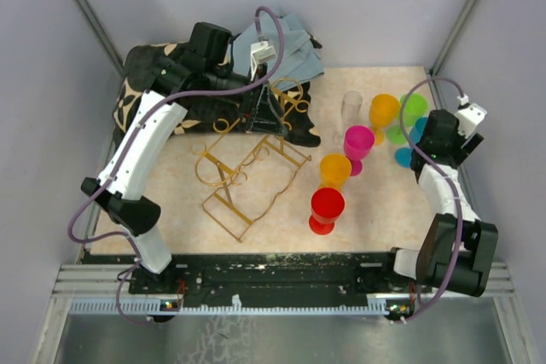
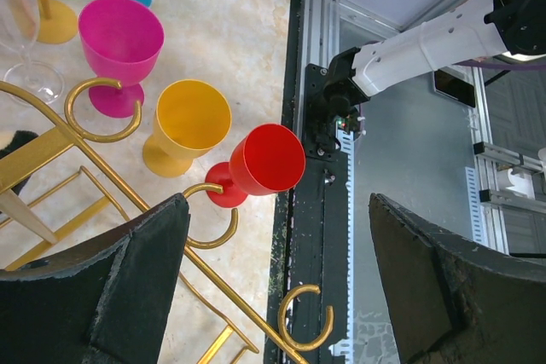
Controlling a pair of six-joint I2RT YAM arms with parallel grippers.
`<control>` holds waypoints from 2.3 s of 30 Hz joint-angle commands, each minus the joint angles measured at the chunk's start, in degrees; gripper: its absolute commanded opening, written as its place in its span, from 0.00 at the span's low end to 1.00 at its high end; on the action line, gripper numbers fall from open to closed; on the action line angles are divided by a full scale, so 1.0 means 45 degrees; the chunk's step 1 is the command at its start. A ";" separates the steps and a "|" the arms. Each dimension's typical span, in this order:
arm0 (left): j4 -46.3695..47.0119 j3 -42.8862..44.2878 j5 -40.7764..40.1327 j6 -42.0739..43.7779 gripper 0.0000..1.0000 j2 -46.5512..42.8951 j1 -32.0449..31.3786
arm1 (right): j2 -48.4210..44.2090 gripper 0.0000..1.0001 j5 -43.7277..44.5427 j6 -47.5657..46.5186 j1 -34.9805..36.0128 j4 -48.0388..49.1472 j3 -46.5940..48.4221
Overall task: Take the wine glass off the wine glass rack
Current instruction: Pick up the wine glass at the center of the board.
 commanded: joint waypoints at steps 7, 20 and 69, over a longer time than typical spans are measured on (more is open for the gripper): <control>0.0048 0.0390 0.0237 -0.0056 0.90 -0.0125 -0.0081 | -0.0401 0.73 -0.1141 0.0556 -0.1239 -0.1502 0.0213; -0.0013 0.0206 0.0187 -0.0029 0.90 -0.0361 -0.0080 | -0.0881 0.75 -0.2390 0.0227 -0.1238 -0.1031 0.0222; -0.0188 0.0037 0.0703 0.0172 0.90 -0.0416 -0.0081 | -0.4019 0.73 -0.3809 0.0925 -0.3349 -0.8207 0.0734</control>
